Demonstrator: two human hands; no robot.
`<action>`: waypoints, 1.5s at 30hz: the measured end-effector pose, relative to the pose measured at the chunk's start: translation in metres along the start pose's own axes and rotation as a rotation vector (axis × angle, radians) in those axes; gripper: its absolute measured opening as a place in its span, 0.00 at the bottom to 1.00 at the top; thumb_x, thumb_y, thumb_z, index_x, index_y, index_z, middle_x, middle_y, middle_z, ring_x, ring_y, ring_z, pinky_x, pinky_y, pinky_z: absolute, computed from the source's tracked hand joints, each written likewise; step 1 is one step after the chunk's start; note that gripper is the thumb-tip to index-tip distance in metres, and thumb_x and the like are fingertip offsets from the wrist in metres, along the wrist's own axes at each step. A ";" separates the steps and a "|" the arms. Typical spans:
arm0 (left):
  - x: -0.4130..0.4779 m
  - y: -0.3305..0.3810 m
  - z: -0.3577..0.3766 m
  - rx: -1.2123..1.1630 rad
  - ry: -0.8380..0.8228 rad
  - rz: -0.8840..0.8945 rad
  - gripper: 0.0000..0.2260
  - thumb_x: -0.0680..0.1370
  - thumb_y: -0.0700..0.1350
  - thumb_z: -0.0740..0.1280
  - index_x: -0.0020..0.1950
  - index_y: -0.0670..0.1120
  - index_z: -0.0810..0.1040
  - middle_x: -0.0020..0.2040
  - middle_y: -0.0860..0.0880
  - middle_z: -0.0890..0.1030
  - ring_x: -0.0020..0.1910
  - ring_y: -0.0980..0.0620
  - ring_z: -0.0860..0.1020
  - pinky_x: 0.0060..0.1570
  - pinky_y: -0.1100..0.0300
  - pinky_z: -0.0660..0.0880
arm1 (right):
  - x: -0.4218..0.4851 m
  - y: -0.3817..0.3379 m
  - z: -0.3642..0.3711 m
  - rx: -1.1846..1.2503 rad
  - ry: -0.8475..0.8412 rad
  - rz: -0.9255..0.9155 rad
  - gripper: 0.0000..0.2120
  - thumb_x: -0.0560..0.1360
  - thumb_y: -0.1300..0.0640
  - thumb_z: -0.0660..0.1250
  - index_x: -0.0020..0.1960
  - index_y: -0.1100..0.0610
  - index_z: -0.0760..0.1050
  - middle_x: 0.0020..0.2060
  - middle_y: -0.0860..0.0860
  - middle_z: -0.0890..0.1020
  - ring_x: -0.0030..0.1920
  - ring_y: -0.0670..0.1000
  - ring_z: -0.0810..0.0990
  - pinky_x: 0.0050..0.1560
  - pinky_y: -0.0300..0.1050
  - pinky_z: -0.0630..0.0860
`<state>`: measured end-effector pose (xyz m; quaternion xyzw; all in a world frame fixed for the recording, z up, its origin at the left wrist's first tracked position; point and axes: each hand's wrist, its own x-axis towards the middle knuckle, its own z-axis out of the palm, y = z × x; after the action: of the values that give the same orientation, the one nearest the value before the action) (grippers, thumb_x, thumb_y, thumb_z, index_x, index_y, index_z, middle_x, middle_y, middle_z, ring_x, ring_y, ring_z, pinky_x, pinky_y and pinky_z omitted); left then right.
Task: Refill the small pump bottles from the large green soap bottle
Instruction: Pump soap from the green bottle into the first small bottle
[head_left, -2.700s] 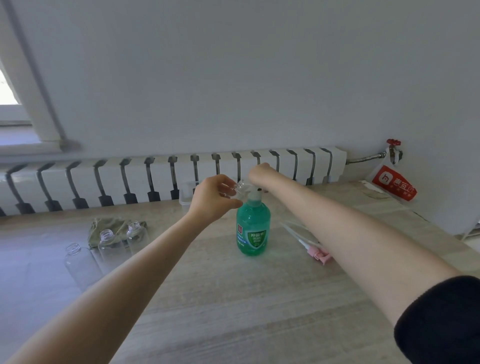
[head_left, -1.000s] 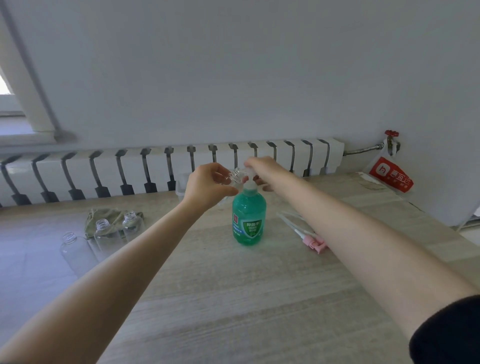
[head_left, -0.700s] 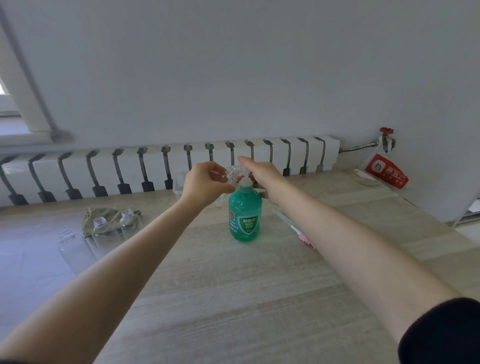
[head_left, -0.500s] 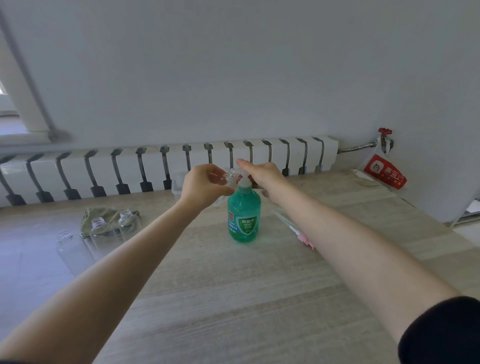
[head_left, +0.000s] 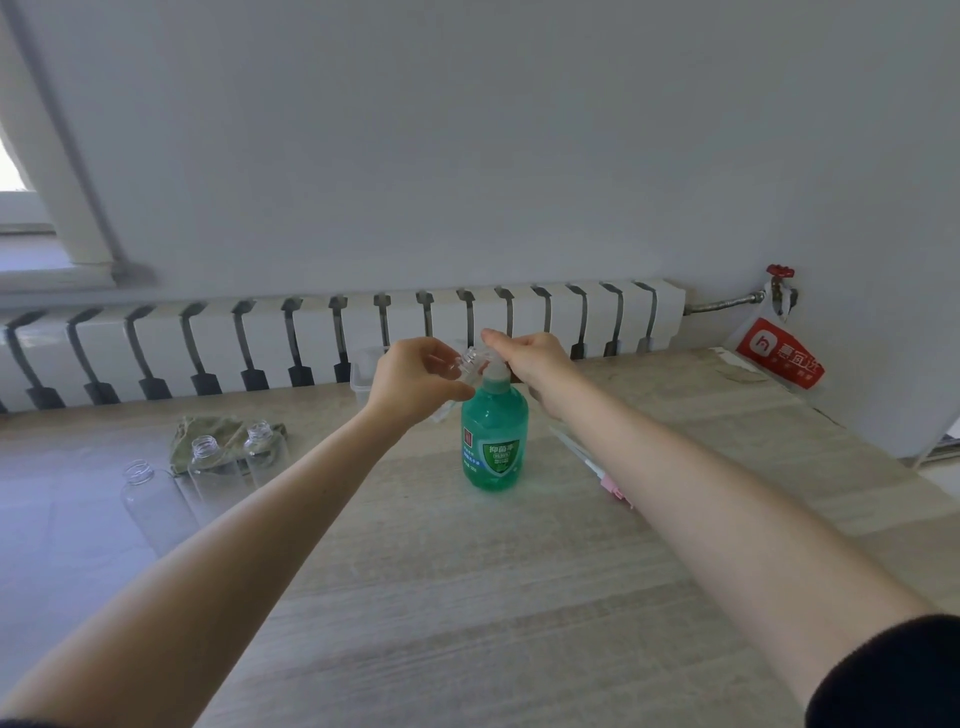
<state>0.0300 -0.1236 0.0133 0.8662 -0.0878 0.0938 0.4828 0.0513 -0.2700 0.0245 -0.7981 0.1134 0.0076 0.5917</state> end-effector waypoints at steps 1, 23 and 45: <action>0.000 0.001 0.000 0.001 0.000 -0.001 0.16 0.66 0.39 0.77 0.52 0.42 0.79 0.45 0.49 0.82 0.43 0.55 0.80 0.47 0.62 0.76 | 0.000 0.000 0.000 0.005 0.000 0.007 0.28 0.74 0.42 0.66 0.65 0.59 0.71 0.65 0.55 0.74 0.66 0.57 0.71 0.65 0.52 0.68; 0.003 0.004 -0.001 0.004 0.021 -0.004 0.17 0.66 0.39 0.77 0.53 0.42 0.80 0.47 0.47 0.83 0.45 0.51 0.81 0.50 0.58 0.78 | 0.004 0.002 0.003 0.111 -0.046 0.064 0.44 0.60 0.31 0.70 0.69 0.55 0.69 0.66 0.53 0.74 0.64 0.56 0.73 0.66 0.57 0.69; 0.001 0.003 0.001 0.015 0.040 0.012 0.17 0.65 0.41 0.78 0.52 0.42 0.80 0.46 0.47 0.83 0.45 0.51 0.81 0.51 0.56 0.79 | 0.005 0.007 0.009 0.160 -0.047 0.049 0.43 0.58 0.33 0.69 0.66 0.56 0.71 0.61 0.53 0.77 0.60 0.55 0.75 0.62 0.53 0.71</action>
<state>0.0308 -0.1257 0.0154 0.8672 -0.0824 0.1148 0.4775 0.0557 -0.2646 0.0147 -0.7450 0.1193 0.0316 0.6556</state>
